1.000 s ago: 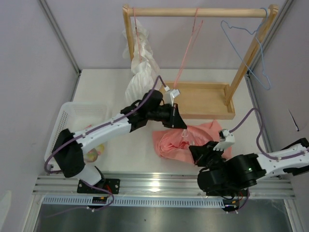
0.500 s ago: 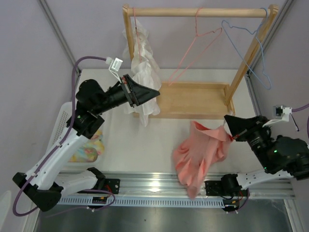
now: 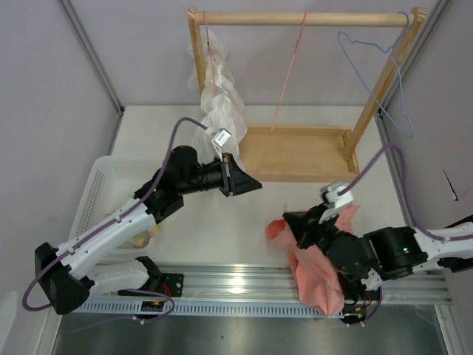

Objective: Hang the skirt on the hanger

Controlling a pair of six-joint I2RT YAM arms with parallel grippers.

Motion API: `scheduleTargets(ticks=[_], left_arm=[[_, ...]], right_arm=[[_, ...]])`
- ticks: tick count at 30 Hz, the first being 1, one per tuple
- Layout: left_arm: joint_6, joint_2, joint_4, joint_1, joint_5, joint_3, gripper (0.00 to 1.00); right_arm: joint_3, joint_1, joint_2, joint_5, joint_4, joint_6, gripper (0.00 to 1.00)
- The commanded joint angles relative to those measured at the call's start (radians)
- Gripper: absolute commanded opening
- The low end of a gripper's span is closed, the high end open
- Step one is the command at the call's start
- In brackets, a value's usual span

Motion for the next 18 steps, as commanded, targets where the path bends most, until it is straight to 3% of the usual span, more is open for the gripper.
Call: scheduleTargets(ticks=[1,4,7,11,18], left_arm=[[0.066,0.01,0.003,-0.113,-0.097,-0.048,0.0],[0.037,0.046,0.011,-0.176,-0.186,-0.129,0.0],[0.021,0.07,0.026,-0.238,-0.26,-0.184,0.0],[-0.005,0.099,0.019,-0.295,-0.335,-0.26,0.0],[0.004,0.233,0.011,-0.313,-0.427,-0.283,0.0]], right_arm=[[-0.018,0.002,0.02,-0.221,0.067,-0.007,0.0],[-0.062,0.012,-0.027,-0.322,0.176,-0.067,0.0],[-0.043,0.016,-0.036,-0.321,0.116,-0.038,0.0],[-0.033,0.021,-0.024,-0.298,-0.083,0.148,0.0],[-0.159,0.113,0.026,-0.338,-0.511,0.692,0.0]])
